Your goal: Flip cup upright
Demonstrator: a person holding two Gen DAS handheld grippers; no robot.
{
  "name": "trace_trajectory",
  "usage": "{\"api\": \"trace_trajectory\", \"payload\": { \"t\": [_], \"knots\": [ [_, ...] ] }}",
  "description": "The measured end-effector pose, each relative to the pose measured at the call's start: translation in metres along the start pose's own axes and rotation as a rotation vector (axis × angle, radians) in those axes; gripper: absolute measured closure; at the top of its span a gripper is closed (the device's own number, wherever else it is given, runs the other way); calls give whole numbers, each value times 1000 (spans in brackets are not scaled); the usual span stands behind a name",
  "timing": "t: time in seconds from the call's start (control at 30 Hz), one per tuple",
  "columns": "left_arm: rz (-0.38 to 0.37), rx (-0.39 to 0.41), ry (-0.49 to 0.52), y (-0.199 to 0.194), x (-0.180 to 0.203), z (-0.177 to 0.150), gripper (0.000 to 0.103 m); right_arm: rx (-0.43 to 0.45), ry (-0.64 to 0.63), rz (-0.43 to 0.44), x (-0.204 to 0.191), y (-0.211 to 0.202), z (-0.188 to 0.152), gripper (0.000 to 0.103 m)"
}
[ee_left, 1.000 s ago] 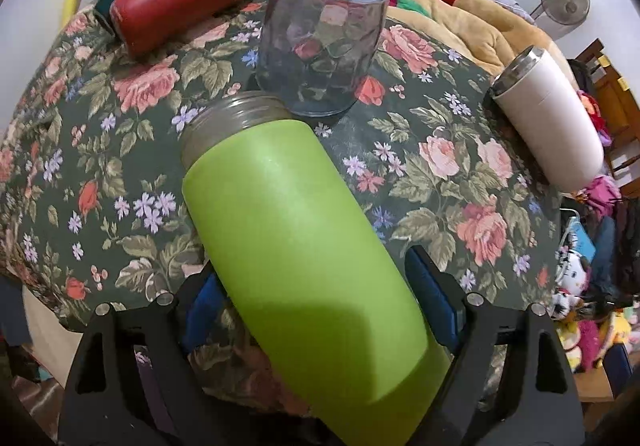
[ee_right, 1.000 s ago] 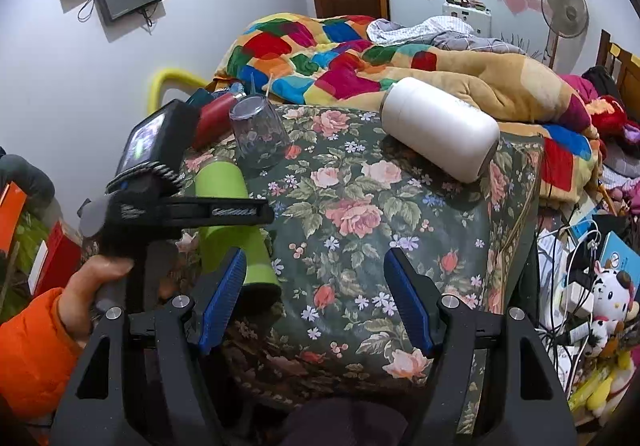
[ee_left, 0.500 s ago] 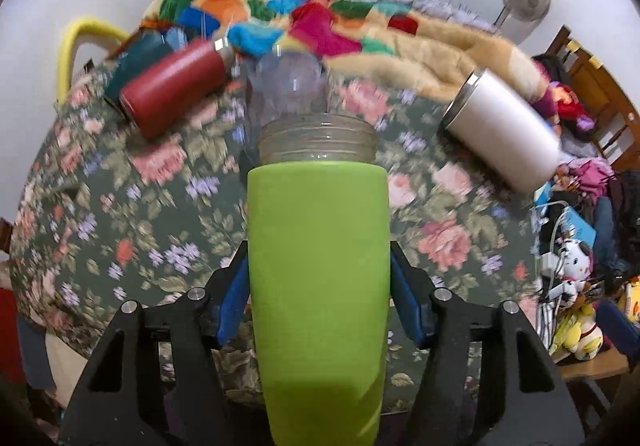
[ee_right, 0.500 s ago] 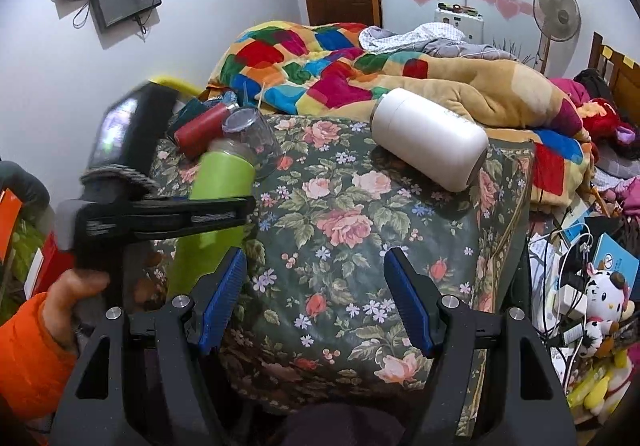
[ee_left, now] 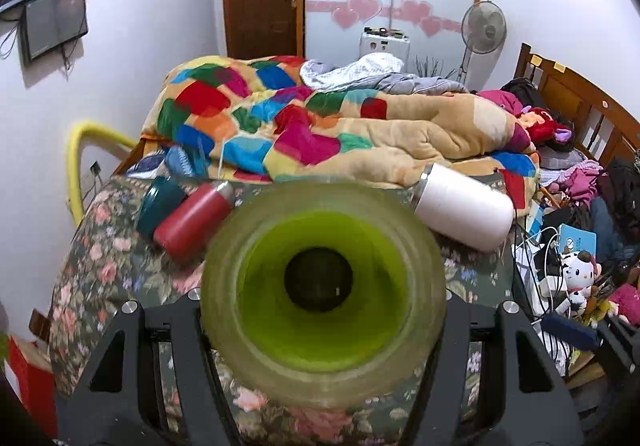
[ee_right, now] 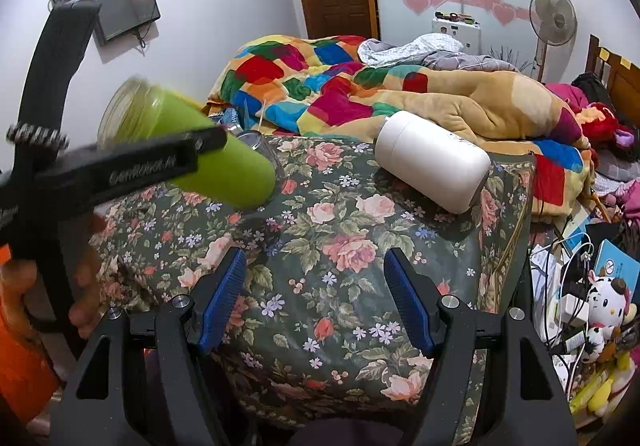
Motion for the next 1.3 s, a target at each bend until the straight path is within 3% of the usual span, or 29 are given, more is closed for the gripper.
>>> {"api": "trace_trajectory", "payload": {
  "t": [0.17, 0.63, 0.97, 1.13, 1.3],
  "knots": [
    [-21, -18, 28, 15, 13, 4, 40, -2, 2, -13, 4, 0, 1, 35],
    [-60, -80, 81, 33, 26, -35, 40, -23, 15, -35, 11, 6, -4, 35],
    [-97, -101, 93, 25, 20, -38, 40, -6, 13, -34, 4, -1, -2, 35],
    [-102, -43, 116, -9, 13, -29, 40, 35, 2, -36, -6, -18, 5, 35],
    [-111, 99, 98, -74, -11, -11, 40, 136, -23, -35, -26, -56, 21, 35]
  ]
}}
Point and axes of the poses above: each gripper's, at about its wrist camera, not at the fingertips, and y roughly the way its jaws point, x to its right, z to its top, the point moved 7 cm from there along y, roughly the way its jaws point, and after that the axes turned 13 degrees about z, right-handed, at the moved point
